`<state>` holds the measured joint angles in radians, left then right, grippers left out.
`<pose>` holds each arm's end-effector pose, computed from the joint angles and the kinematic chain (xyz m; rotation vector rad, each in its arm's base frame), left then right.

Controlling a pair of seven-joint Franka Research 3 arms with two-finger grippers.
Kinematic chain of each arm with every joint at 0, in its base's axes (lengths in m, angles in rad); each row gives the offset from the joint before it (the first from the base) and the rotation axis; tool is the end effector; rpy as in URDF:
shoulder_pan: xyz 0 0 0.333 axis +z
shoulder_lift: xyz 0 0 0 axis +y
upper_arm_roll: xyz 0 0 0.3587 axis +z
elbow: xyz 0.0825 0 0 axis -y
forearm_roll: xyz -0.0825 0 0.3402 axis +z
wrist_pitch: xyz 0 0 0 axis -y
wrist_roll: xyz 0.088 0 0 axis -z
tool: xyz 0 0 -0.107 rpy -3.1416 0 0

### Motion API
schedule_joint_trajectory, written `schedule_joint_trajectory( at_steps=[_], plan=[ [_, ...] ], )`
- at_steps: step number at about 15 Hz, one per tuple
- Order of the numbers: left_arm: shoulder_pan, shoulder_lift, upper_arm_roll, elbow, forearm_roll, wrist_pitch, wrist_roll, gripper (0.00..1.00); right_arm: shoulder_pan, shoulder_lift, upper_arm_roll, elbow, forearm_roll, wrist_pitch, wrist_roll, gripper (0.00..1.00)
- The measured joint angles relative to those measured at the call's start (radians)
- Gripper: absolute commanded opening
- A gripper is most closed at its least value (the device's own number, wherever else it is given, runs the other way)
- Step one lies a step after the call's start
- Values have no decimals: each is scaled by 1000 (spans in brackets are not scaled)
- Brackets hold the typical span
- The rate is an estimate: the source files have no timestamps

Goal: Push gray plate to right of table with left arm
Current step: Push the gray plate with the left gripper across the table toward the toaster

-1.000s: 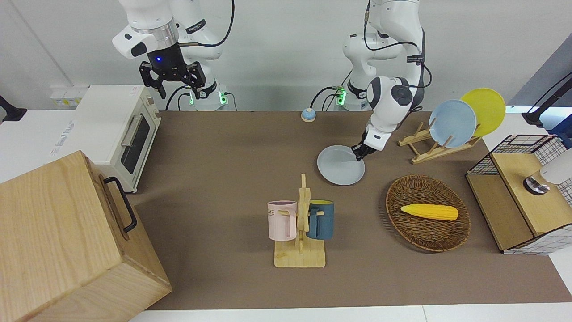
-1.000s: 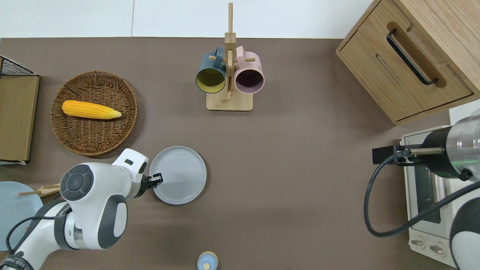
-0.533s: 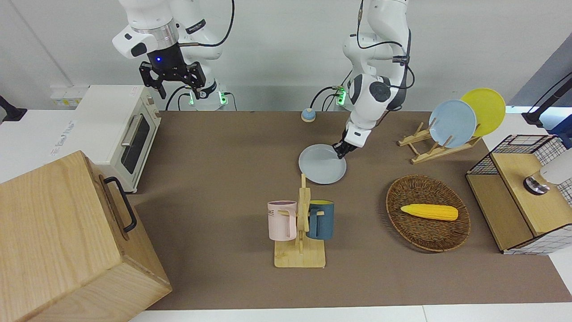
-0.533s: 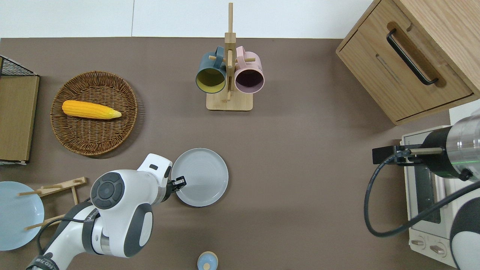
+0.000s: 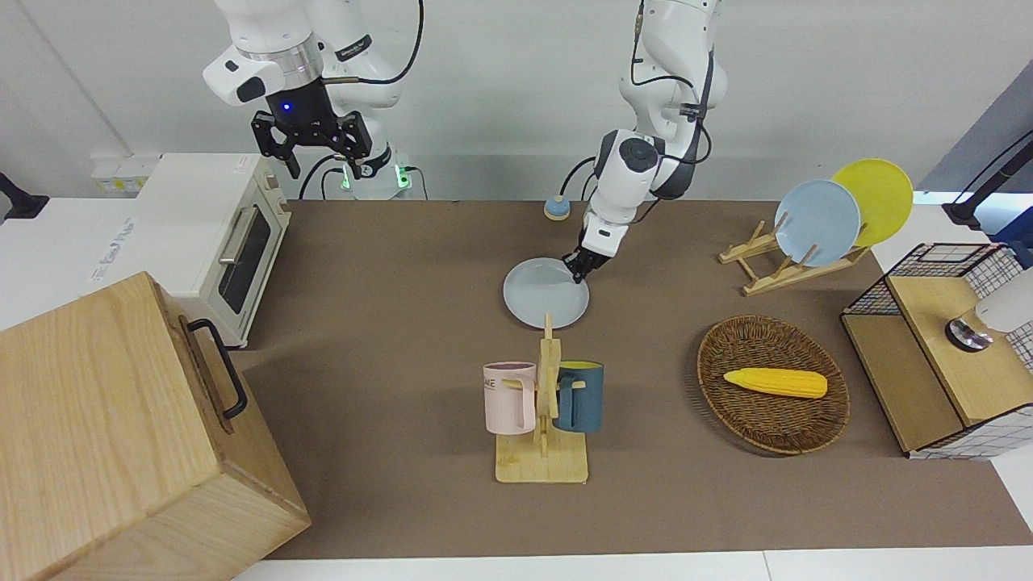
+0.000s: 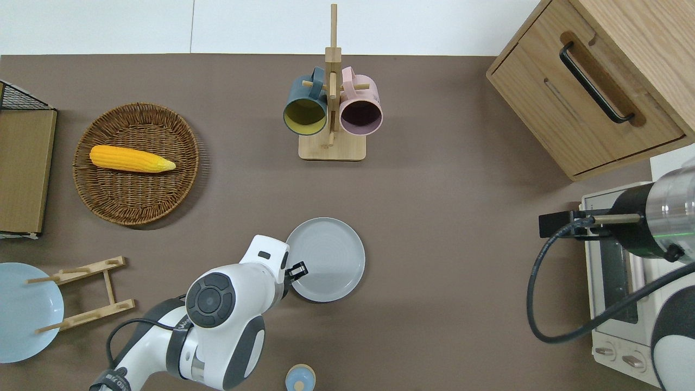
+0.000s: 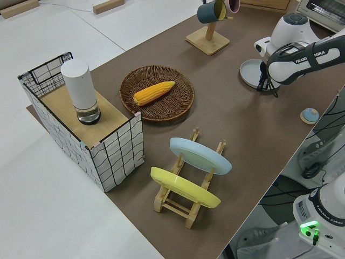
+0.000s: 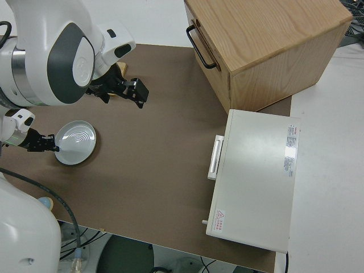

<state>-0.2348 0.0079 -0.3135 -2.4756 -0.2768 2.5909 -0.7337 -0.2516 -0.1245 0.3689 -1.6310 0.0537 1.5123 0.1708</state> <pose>0.3928 -0.2337 0.3751 2.8870 0.6064 -0.0147 0.4576 0.0750 0.6926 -3.1321 0.0832 0.0059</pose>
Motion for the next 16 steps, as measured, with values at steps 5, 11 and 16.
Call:
schedule_joint_trajectory(
  at_steps=[5,11,16],
  plan=[
    [-108,17,43,10,-20,32,-55,0,0,0,0,0,0,0,0,996],
    [-212,39,92,27,-46,63,-97,0,0,0,0,0,0,0,0,996],
    [-256,58,98,47,-50,71,-138,0,0,0,0,0,0,0,0,996]
  ],
)
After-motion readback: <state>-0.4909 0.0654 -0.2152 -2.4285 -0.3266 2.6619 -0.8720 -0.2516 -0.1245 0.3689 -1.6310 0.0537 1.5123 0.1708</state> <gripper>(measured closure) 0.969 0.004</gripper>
